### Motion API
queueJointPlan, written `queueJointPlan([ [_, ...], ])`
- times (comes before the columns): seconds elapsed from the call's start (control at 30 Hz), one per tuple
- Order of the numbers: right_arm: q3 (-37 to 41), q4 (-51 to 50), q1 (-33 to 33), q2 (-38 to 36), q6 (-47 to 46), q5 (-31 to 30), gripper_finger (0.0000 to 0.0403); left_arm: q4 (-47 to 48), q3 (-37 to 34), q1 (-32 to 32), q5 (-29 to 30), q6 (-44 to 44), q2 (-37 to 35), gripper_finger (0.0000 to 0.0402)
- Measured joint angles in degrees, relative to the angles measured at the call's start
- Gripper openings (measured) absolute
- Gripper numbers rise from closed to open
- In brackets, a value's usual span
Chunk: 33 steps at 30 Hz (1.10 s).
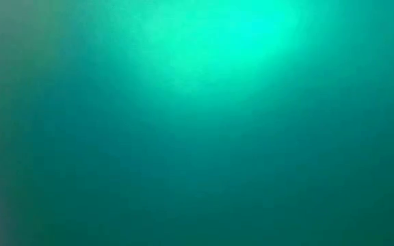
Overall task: Pick & Place USB Port
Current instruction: Put the top right brown HDMI cable into the red bin
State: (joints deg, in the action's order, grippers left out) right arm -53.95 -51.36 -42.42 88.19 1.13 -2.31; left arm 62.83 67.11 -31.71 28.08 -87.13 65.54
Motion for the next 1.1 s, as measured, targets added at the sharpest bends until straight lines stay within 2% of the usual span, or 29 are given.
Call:
queueJointPlan([
  [0.27,5.68,7.13,0.13,1.8,1.03,0.58,0.0247,-0.04,0.0,-0.62,-0.34,-0.68,0.0,0.0252],
  [0.43,7.14,12.41,0.18,1.86,1.35,-3.72,0.0238,-0.1,0.0,-0.6,-1.92,-0.74,0.0,0.0252],
  [0.57,7.18,13.96,0.19,1.37,1.32,-3.88,0.0227,-0.09,0.0,-0.58,-2.38,-0.83,0.0,0.0252],
  [0.73,5.34,12.05,1.94,0.75,1.16,-3.46,0.0222,-0.09,0.0,-0.56,-2.38,-0.83,0.0,0.0252],
  [0.87,3.43,10.58,4.31,0.47,0.82,-0.78,0.0223,0.09,0.0,-0.5,-2.31,-0.6,0.0,0.0252],
  [1.1,-0.44,9.79,7.05,0.4,0.02,-1.19,0.0224,0.42,0.0,0.48,-2.12,-0.35,0.0,0.0252],
])
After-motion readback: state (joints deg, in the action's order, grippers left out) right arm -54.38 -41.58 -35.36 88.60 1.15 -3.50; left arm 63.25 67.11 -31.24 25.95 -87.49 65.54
